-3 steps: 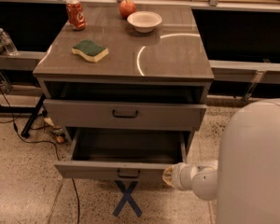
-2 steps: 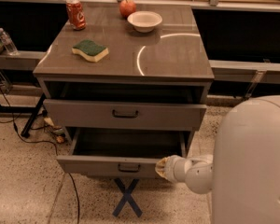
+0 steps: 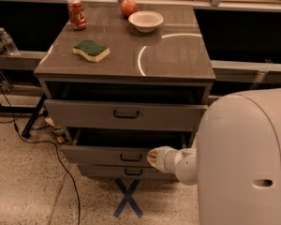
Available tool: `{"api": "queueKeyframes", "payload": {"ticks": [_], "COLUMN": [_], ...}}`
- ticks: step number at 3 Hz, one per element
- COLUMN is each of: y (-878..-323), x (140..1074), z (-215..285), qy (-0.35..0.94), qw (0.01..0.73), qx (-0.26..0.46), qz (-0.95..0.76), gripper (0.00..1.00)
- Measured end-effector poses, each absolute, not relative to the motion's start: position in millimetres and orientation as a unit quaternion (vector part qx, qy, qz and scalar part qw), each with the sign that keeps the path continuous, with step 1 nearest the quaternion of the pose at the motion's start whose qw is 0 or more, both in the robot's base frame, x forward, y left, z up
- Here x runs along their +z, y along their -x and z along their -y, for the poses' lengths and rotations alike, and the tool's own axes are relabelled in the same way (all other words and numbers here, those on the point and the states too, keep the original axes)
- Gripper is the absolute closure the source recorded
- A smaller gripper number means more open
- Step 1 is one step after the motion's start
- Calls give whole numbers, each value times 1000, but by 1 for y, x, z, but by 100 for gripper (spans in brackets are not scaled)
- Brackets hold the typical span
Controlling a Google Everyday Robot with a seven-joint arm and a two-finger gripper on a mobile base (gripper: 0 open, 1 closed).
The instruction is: Close middle drawer
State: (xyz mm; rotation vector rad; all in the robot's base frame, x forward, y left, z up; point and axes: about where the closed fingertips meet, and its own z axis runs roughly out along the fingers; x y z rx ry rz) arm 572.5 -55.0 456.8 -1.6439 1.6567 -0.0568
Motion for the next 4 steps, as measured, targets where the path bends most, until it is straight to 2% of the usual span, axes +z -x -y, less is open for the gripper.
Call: {"api": "queueKeyframes", "payload": {"ticks": [4], "y": [-616], "x": [436], "z": [22], "qy": [642], "qw": [423], "qx": [-29], "qz": [-638], "gripper": [100]}}
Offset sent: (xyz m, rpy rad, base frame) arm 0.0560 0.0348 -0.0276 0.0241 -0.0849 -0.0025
